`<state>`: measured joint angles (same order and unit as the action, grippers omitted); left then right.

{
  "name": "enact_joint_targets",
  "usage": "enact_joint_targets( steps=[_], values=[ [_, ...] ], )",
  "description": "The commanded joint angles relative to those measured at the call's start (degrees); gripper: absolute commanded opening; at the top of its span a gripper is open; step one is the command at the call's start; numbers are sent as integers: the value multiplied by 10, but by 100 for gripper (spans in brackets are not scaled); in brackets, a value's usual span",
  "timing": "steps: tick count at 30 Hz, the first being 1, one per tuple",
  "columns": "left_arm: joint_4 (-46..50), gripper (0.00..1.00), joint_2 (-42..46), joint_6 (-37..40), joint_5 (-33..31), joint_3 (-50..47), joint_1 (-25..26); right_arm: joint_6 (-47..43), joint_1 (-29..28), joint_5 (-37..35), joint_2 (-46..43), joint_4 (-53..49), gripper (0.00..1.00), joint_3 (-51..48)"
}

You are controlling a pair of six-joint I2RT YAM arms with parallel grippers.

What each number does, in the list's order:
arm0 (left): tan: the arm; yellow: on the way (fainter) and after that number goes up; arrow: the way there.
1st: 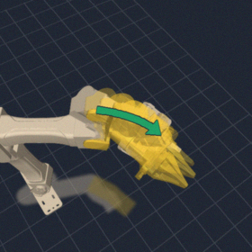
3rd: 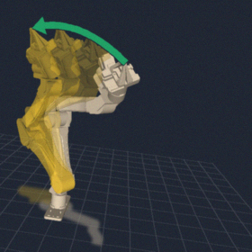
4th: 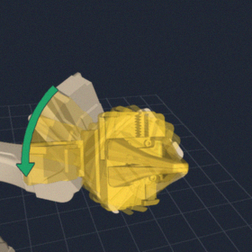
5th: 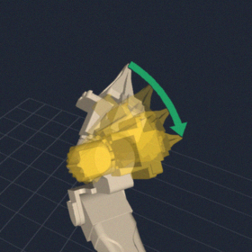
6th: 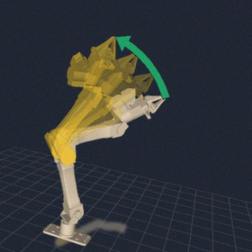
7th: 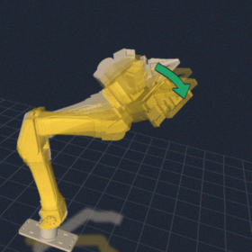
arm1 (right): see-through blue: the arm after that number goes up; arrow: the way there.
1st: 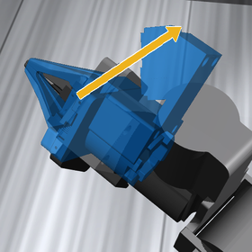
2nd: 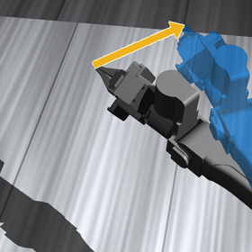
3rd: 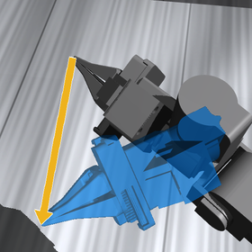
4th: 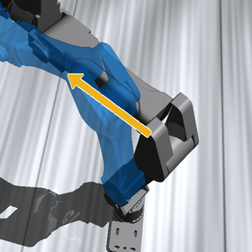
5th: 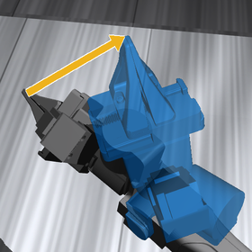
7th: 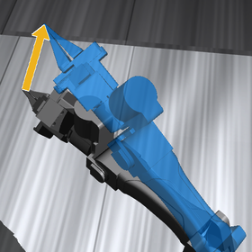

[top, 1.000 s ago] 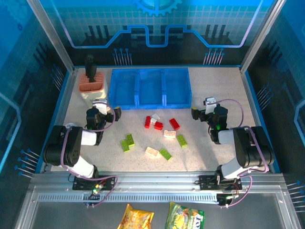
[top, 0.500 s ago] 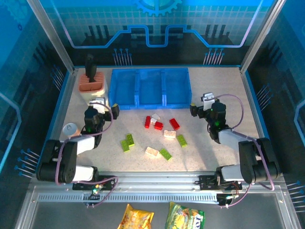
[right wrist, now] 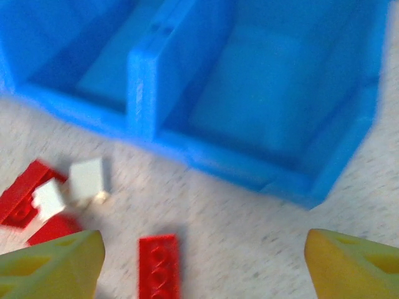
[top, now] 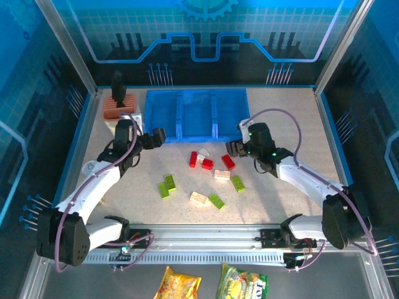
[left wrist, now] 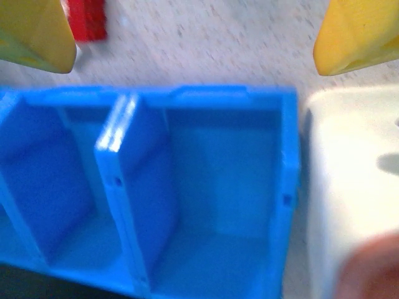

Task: Sort the legos into containers by color
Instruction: Pick up the lego from the center of the table.

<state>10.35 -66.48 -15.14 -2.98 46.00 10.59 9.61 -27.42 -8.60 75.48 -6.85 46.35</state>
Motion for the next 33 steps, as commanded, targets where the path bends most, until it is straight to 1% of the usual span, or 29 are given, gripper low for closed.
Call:
enact_joint_targets(
  steps=[1,3,7,10,13,15,20,29,33],
  values=[
    [186,99,-12,-12,75,57,11,35,-39,6,32,-127,79,28],
    [230,99,-18,10,96,86,11,33,-62,2,52,-152,76,37],
    [290,99,-30,52,114,131,12,31,-96,-39,99,-191,70,72],
    [275,99,-24,86,109,126,12,31,-109,-65,136,-205,67,94],
    [247,99,-18,103,101,103,12,40,-111,-87,167,-215,62,116],
    [247,99,-16,113,98,96,12,45,-112,-94,183,-222,60,130],
    [239,99,-4,116,93,86,12,56,-104,-87,213,-230,57,148],
    [236,99,1,117,88,84,12,57,-72,-37,240,-221,54,150],
    [234,99,3,117,86,83,12,52,-69,-32,255,-221,51,155]
  ],
)
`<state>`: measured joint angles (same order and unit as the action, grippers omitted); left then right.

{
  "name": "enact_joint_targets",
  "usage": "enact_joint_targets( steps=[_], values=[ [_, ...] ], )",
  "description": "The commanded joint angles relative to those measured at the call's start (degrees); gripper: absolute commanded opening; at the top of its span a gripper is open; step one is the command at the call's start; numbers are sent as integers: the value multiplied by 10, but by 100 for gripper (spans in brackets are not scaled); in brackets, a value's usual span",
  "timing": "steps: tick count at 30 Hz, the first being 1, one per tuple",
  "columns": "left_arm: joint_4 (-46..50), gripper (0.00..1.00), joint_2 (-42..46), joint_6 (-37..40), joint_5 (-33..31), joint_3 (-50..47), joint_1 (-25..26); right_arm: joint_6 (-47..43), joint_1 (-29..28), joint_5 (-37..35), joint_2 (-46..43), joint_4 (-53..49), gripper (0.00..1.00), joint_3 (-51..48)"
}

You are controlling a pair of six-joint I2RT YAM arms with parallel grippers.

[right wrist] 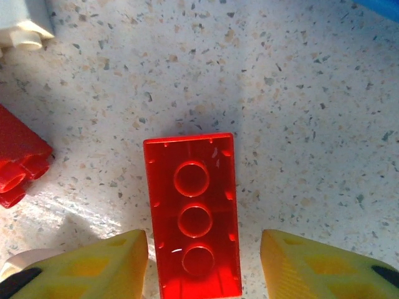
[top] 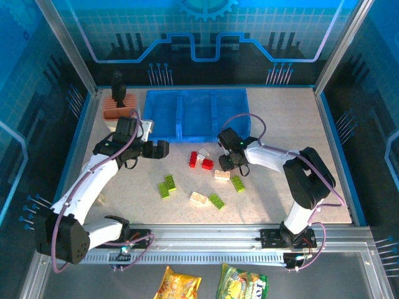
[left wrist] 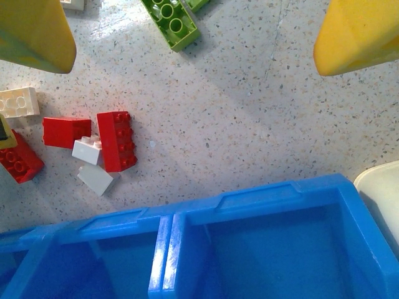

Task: Sort the legos into containers by color
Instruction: Pick up the lego from the center of the table.

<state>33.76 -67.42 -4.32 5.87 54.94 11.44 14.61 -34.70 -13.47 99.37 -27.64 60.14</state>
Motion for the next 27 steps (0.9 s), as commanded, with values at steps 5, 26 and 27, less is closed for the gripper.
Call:
enact_joint_targets(
  steps=[5,26,27],
  values=[
    [0,99,13,9,-3,-7,3,2,9,20,26,-10,47,19],
    [-6,99,21,7,-9,-11,2,16,10,34,-51,-85,31,38],
    [-6,99,22,8,-10,-11,3,18,11,36,-57,-93,31,42]
  ],
)
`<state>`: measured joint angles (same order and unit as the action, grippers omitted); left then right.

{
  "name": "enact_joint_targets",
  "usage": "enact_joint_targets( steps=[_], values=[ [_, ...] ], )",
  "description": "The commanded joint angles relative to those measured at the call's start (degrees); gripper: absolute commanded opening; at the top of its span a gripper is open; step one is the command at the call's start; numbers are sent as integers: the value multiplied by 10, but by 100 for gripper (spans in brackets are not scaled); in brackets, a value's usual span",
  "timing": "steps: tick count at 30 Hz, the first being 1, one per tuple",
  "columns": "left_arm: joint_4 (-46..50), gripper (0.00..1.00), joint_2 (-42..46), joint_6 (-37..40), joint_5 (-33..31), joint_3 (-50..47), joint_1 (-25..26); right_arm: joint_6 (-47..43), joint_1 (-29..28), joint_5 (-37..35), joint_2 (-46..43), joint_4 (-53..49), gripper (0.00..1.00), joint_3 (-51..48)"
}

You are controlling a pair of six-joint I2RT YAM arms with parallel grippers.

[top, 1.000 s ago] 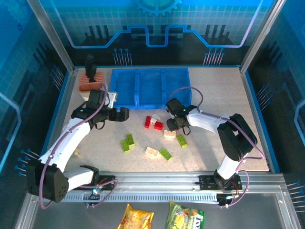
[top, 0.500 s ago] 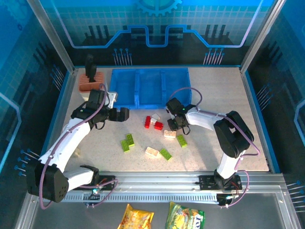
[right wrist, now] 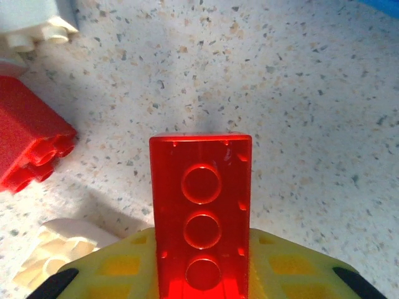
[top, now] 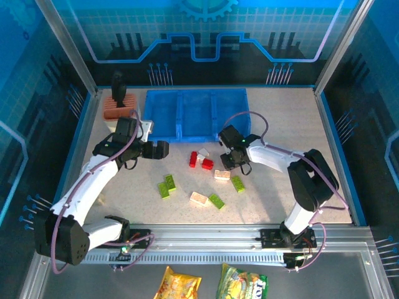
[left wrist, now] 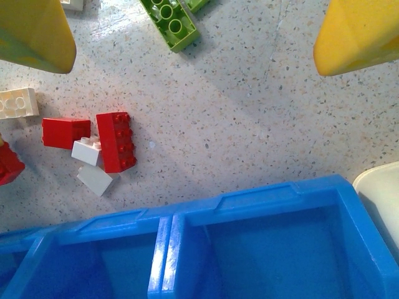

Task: Sort the legos into containers by color
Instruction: Pick up the lego from the center of the table, then place the lego in the container.

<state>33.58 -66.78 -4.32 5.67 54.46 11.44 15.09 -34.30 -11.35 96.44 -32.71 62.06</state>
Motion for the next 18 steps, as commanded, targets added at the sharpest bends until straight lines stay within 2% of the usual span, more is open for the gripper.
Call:
enact_joint_targets(
  steps=[1,9,18],
  values=[
    [-4,99,16,7,-8,-6,3,14,9,17,-32,-49,31,27],
    [-4,99,17,7,-8,-5,2,28,37,28,-35,-106,31,107],
    [-3,99,18,6,-7,-5,2,34,88,29,65,-126,31,233]
  ],
)
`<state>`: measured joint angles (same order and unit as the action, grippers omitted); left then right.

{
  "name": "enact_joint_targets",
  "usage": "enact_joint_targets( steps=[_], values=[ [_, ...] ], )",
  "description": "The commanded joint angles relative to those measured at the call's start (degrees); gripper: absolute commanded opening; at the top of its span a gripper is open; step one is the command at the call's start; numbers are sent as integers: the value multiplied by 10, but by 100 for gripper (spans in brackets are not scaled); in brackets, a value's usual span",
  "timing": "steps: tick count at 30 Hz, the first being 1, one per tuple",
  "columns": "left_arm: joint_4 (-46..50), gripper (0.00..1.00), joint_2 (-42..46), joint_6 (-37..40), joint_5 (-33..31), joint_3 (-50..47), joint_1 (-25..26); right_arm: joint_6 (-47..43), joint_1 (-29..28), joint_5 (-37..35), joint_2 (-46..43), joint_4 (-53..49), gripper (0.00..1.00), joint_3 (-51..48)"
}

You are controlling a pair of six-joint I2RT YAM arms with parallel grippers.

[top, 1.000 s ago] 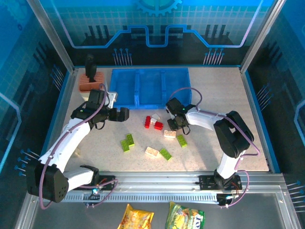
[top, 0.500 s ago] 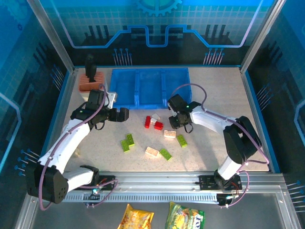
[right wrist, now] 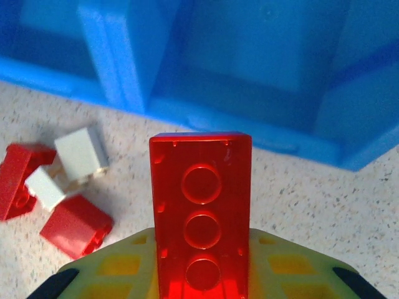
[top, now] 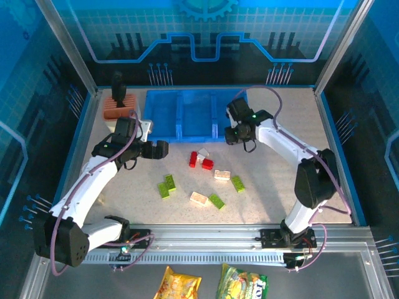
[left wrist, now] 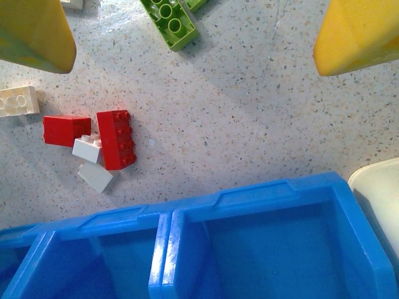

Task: Sort the legos into containers by color
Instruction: Place the lego in the container.

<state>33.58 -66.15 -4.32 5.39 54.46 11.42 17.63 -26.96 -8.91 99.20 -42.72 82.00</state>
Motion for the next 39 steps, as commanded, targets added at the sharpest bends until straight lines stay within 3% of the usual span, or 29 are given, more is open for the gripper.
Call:
enact_joint_targets(
  steps=[1,11,25,39],
  values=[
    [-3,99,11,5,-5,-5,3,7,19,3,55,-27,31,50],
    [-3,99,12,6,-7,-6,3,-4,61,5,181,-25,31,166],
    [-2,99,10,5,-5,-7,3,1,67,8,309,-28,32,290],
    [0,98,9,5,2,-6,4,6,59,3,287,-30,44,288]
  ],
)
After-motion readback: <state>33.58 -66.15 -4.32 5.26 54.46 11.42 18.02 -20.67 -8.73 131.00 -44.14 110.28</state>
